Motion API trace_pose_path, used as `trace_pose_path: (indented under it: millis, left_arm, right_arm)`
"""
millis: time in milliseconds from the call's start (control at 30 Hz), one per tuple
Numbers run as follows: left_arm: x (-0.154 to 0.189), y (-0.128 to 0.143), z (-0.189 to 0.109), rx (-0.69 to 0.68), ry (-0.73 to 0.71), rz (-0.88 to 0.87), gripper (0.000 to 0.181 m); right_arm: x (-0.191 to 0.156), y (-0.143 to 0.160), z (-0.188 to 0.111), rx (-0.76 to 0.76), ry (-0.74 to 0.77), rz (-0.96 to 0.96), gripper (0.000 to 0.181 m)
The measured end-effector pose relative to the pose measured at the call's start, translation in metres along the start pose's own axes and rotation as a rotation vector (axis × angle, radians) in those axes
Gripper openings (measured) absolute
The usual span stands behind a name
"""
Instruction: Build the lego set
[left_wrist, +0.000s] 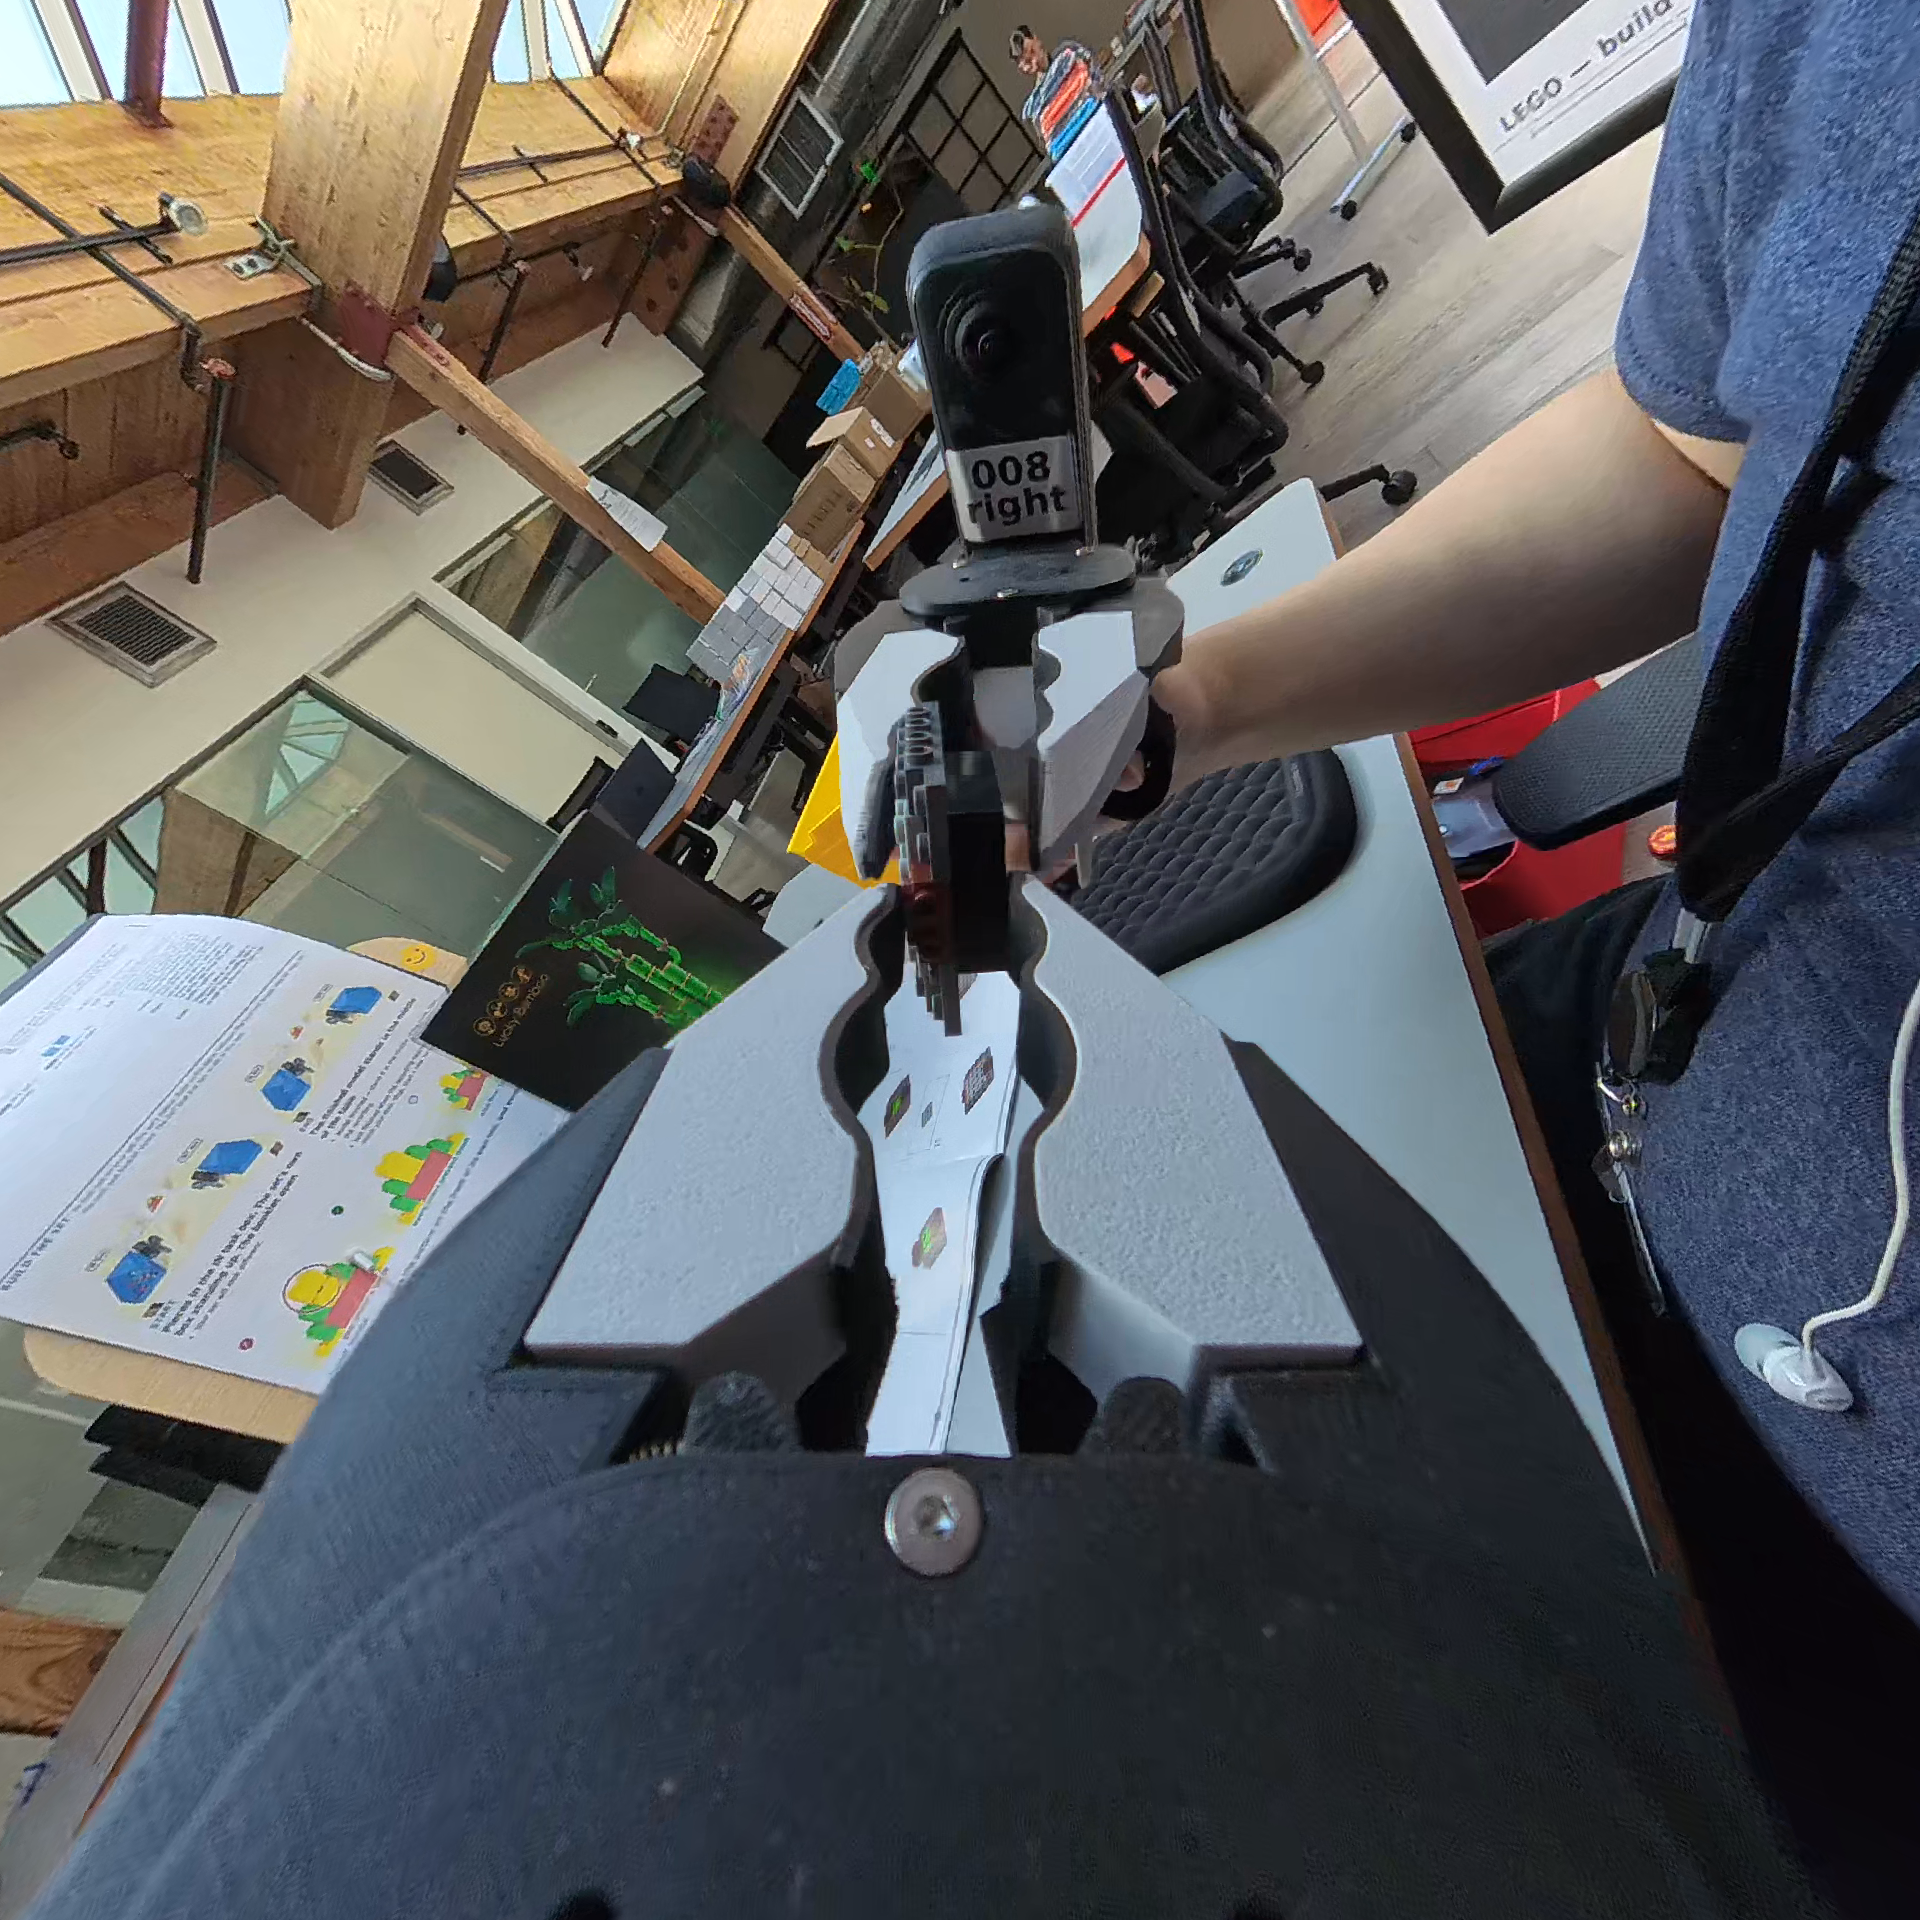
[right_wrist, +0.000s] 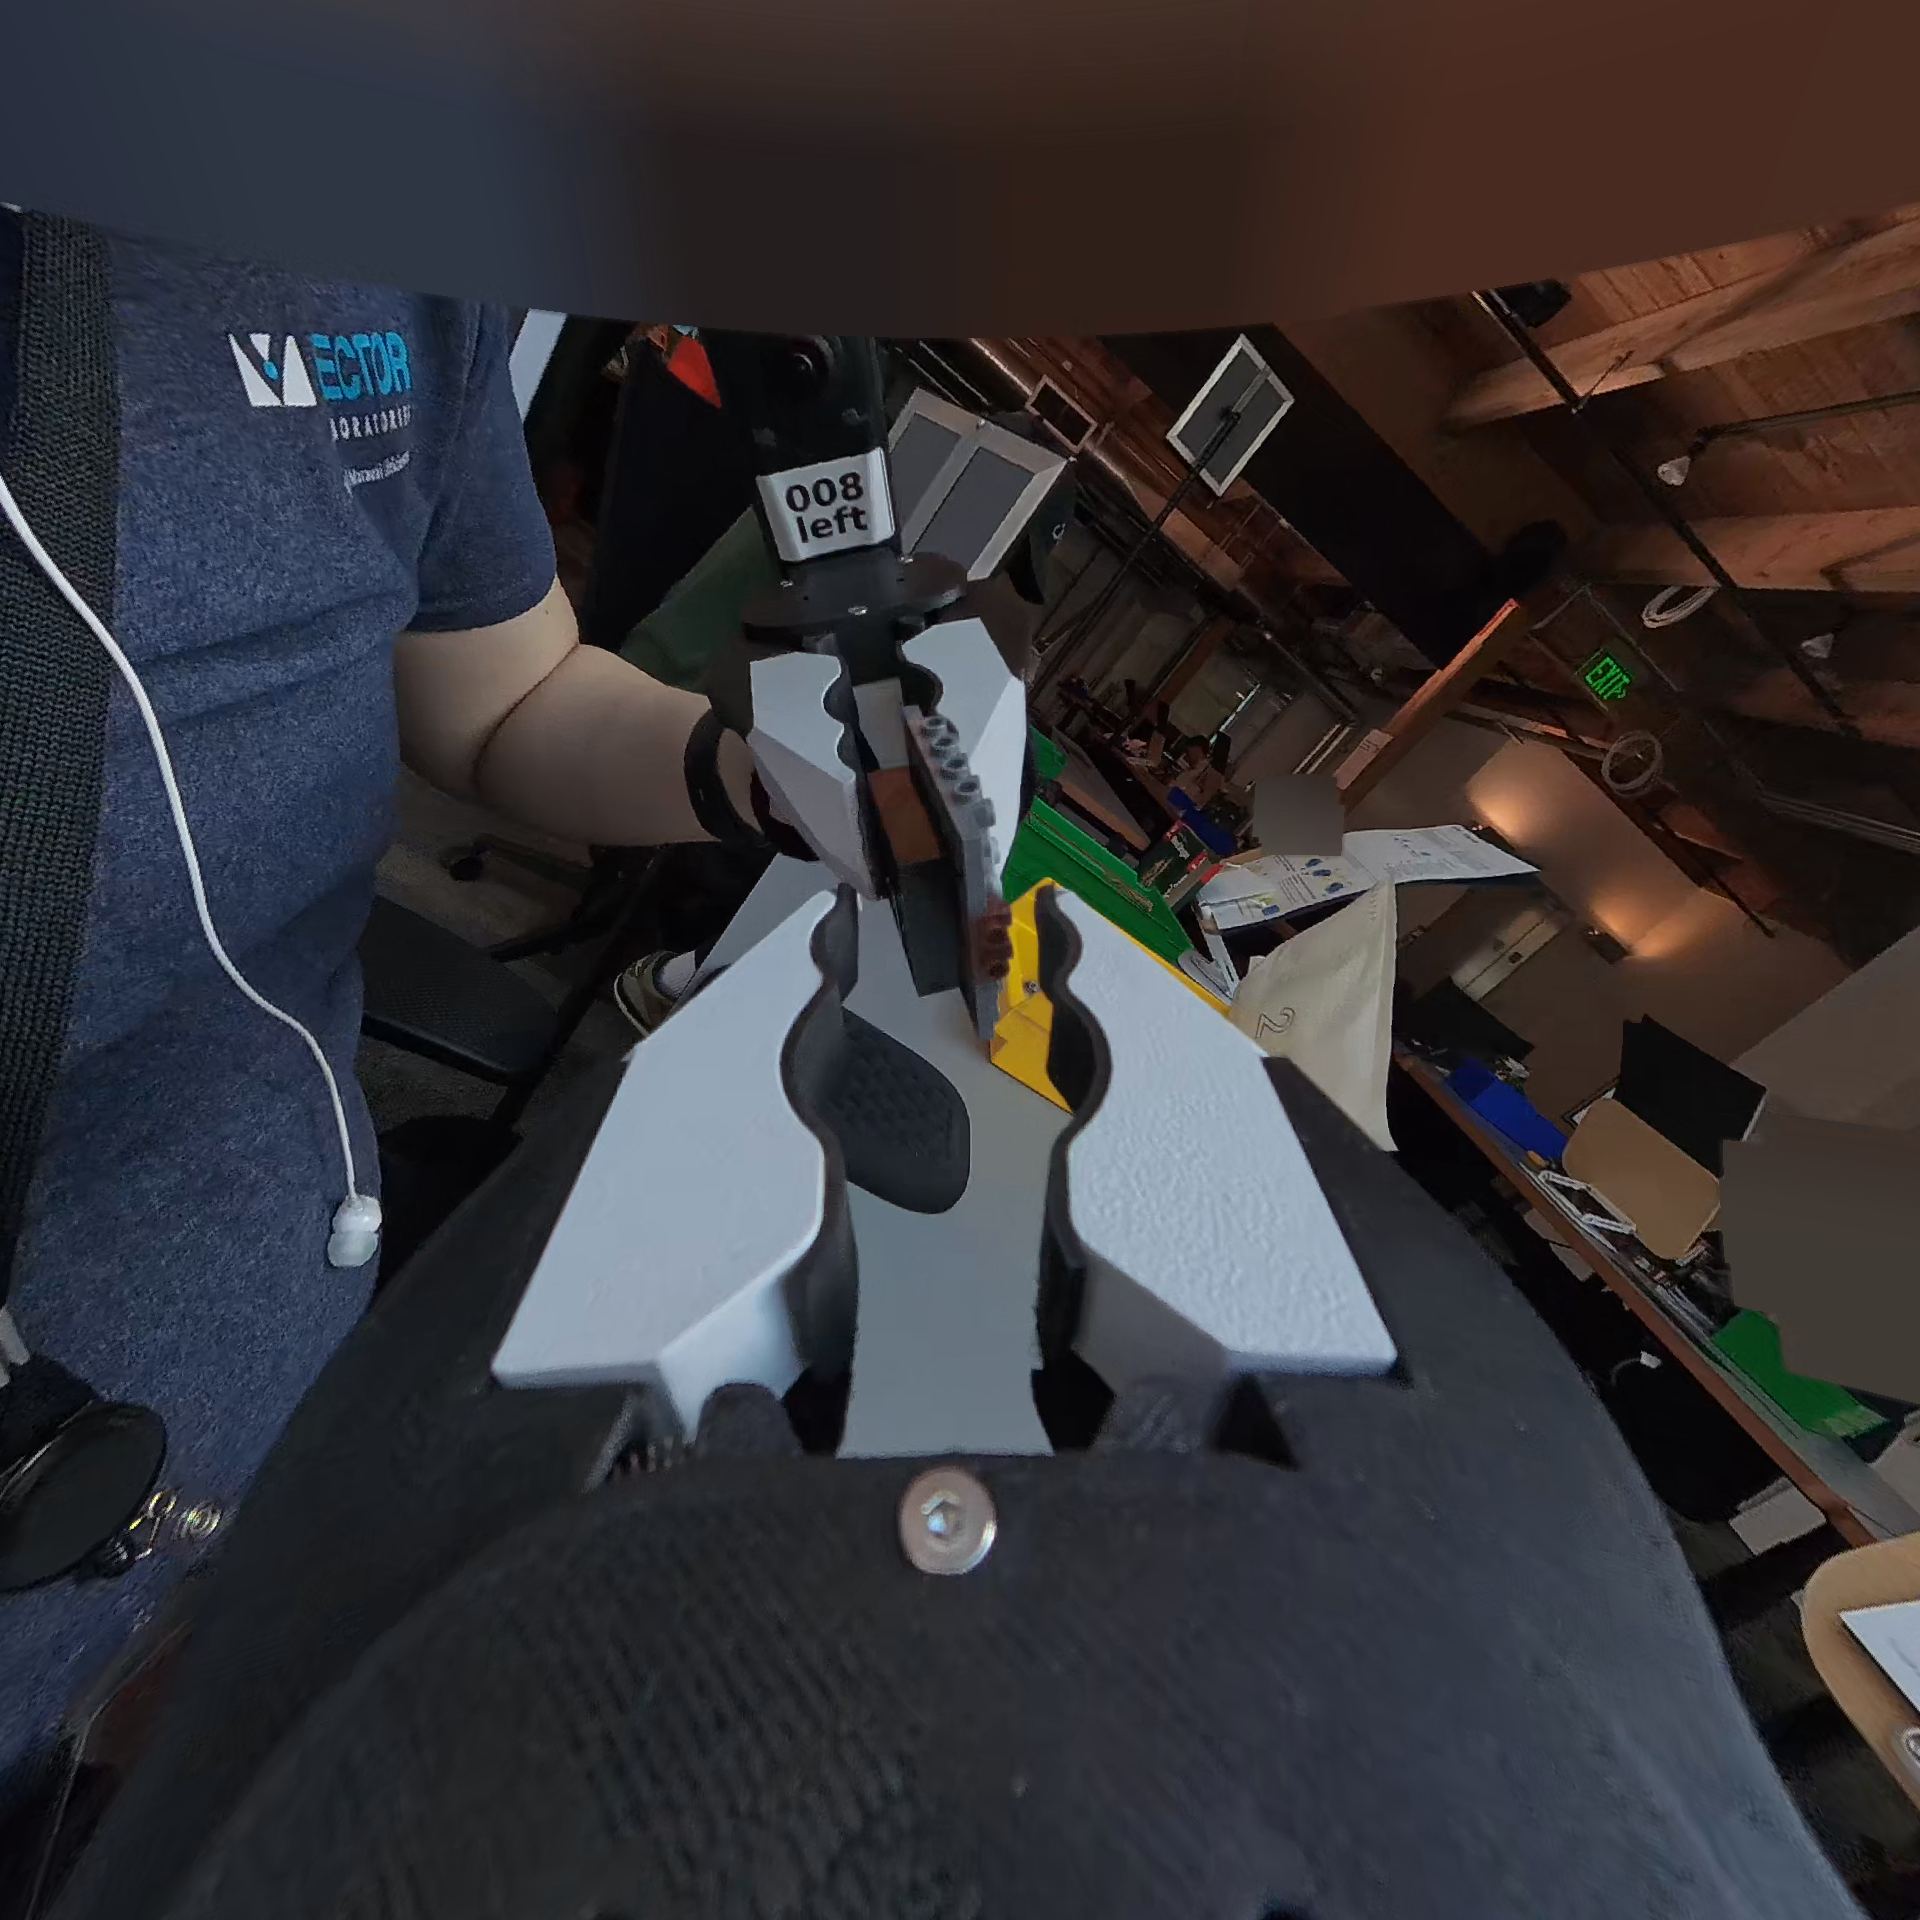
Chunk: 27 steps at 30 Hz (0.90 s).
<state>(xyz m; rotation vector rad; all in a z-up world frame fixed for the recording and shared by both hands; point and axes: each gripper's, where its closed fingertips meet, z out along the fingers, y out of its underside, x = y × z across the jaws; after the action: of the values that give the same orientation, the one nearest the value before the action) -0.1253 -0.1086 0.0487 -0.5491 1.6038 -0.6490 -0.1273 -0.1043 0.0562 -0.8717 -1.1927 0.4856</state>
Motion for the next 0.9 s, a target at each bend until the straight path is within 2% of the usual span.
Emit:
trace_pose_path:
  millis: [133, 233, 333, 433, 533, 633, 900]
  left_arm:
    - [-0.009, 0.023, -0.003, -0.209, -0.055, 0.102, 0.017]
    - [-0.004, 0.041, -0.002, -0.365, -0.03, 0.181, 0.017]
    - [0.002, 0.044, -0.001, -0.405, 0.004, 0.17, 0.017]
    - [-0.002, 0.047, -0.003, -0.451, -0.015, 0.191, 0.017]
    - [0.0, 0.043, -0.004, -0.449, -0.001, 0.181, 0.017]
    - [0.003, 0.044, -0.005, -0.462, 0.021, 0.142, 0.017]
    - [0.004, 0.054, -0.004, -0.514, 0.031, 0.127, 0.017]
  right_arm:
    - [0.007, -0.006, 0.001, -0.1, 0.031, -0.047, 0.038]
    - [0.007, -0.002, 0.011, -0.296, 0.013, -0.171, 0.037]
    - [0.003, 0.014, 0.016, -0.474, -0.045, -0.216, 0.036]
    - [-0.007, 0.022, 0.02, -0.544, -0.116, -0.217, 0.035]
    - [-0.006, 0.03, 0.022, -0.606, -0.101, -0.258, 0.032]
    - [-0.006, 0.035, 0.024, -0.656, -0.083, -0.325, 0.019]
    - [-0.006, 0.047, 0.024, -0.772, -0.088, -0.375, 0.02]
